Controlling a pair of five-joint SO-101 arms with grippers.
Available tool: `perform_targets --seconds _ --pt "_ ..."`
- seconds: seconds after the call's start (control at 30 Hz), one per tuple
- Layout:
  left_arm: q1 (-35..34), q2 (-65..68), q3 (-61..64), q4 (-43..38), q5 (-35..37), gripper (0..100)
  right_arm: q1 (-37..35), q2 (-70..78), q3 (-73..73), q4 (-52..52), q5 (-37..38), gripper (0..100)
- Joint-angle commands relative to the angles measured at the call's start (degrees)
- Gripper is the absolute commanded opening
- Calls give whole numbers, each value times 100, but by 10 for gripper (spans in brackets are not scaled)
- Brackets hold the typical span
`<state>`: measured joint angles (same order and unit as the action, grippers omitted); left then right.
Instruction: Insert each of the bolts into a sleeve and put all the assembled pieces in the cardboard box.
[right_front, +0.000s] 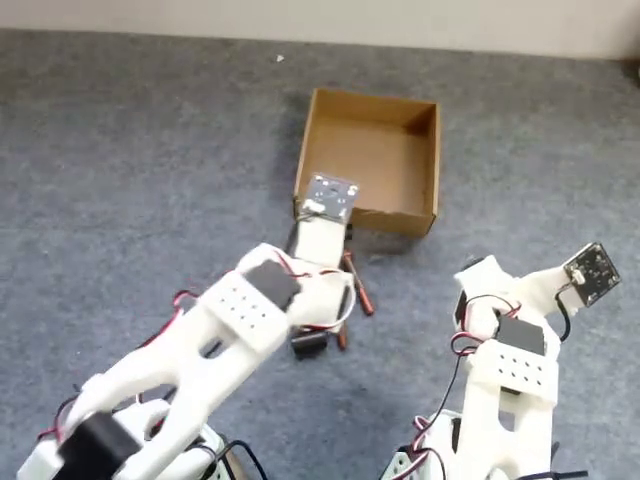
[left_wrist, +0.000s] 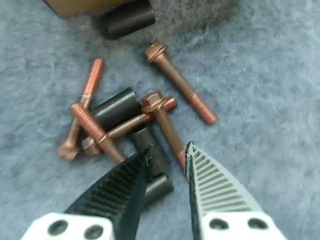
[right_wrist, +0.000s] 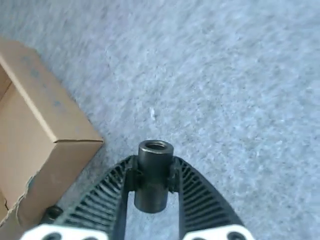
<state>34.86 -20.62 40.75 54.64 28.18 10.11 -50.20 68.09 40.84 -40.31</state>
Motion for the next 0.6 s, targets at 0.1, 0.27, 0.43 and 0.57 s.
perform_targets --seconds 0.1,0.27,0.43,0.57 --pt "259 787 -259 -1046 149 136 312 -259 -154 -136 -79 3" --pt "242 1235 -251 -1371 149 133 295 -259 -154 -136 -79 3" --pt "251 1763 -259 -1345 149 133 277 -259 -154 -136 -79 3" --pt "207 1807 -259 -1345 149 133 277 -259 -154 -136 -79 3"
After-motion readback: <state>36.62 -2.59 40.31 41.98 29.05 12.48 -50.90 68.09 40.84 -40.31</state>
